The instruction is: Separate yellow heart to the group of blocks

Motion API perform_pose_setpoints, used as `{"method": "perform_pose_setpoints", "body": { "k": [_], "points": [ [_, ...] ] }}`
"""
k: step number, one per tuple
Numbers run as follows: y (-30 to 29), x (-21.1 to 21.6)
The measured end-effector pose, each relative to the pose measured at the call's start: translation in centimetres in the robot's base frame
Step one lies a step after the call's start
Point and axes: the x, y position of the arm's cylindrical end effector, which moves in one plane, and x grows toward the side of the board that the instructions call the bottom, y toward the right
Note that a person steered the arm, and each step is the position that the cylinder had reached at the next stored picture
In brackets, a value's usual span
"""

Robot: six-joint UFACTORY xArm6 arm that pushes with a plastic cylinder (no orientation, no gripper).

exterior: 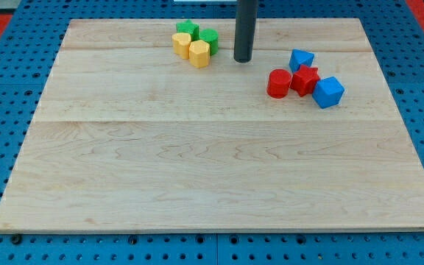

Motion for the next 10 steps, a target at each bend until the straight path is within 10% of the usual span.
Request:
{"method": "perform_pose_setpoints", "body": {
  "k": [10],
  "points": [
    [-11.2, -3.6]
  ]
}}
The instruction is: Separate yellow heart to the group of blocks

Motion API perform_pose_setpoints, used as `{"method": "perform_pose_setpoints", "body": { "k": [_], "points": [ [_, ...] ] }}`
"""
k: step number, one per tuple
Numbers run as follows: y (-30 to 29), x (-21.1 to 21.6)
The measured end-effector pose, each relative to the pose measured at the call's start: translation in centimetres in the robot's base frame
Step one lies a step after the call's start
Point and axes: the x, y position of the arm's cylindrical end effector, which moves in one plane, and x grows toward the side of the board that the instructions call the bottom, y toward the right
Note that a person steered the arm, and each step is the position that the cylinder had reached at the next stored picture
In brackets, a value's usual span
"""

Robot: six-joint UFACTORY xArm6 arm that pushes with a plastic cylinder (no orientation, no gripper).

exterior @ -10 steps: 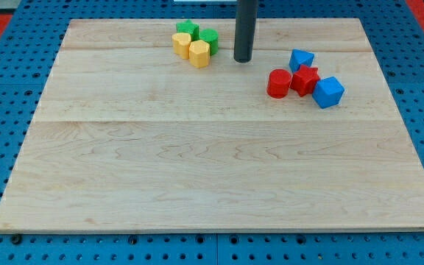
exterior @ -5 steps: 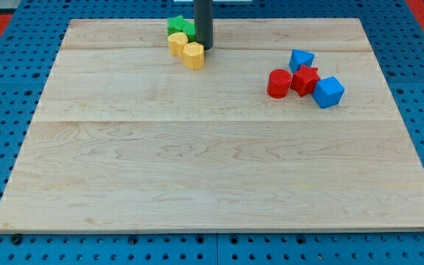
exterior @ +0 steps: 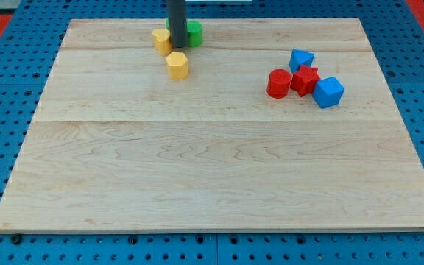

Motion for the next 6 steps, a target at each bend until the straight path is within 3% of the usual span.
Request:
{"method": "perform_pose_setpoints", "body": {
  "k": [2, 3, 4, 5, 6],
  "points": [
    [-6.8, -0.6],
    [-7.8, -4.6],
    [-10.7, -2.9],
    [-10.0, -1.5],
    [-7.4, -3.6]
  ]
}}
